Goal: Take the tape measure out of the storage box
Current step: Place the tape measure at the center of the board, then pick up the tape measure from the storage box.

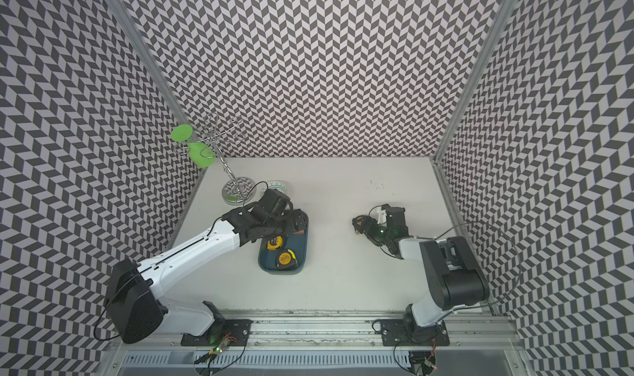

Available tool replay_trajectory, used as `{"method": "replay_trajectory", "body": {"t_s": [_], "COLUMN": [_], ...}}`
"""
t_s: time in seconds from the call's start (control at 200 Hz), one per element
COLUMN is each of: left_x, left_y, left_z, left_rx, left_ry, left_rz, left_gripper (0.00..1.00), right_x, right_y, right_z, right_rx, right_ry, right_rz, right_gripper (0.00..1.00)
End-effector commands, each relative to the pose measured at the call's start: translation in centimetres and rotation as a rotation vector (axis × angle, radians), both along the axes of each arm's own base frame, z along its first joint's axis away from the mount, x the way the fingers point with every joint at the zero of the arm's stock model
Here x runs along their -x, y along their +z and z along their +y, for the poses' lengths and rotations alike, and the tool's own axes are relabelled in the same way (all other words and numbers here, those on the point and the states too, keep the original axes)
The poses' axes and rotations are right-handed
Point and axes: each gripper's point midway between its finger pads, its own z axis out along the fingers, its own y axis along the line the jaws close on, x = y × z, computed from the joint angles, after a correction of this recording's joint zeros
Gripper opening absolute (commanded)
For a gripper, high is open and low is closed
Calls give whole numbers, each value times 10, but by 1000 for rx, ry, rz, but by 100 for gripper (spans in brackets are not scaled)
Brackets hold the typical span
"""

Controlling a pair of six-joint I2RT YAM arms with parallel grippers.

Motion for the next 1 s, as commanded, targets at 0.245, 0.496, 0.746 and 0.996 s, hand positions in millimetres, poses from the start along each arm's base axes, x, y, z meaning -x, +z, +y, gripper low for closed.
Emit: {"method": "replay_trajectory", "body": {"t_s": [0.245,0.496,0.746,0.996], "left_x": [17,29,51,74], "left_y": [-25,-23,-21,-37], "left_z": [15,14,16,21], "left_rx": [-67,-19,65,56], "left_ry": [-9,11,87,151], "left_rz": [76,129,215,294], "left_gripper": [100,100,100,100], "right_x": [16,22,35,42], "right_y": [0,18,42,64], "right_z": [-7,-10,-13,-14], "right_rx": [45,56,70,69], "right_ry": [2,-9,-9,-2], "right_rz": [17,2,-19,-58], "right_gripper": [100,100,100,100]}}
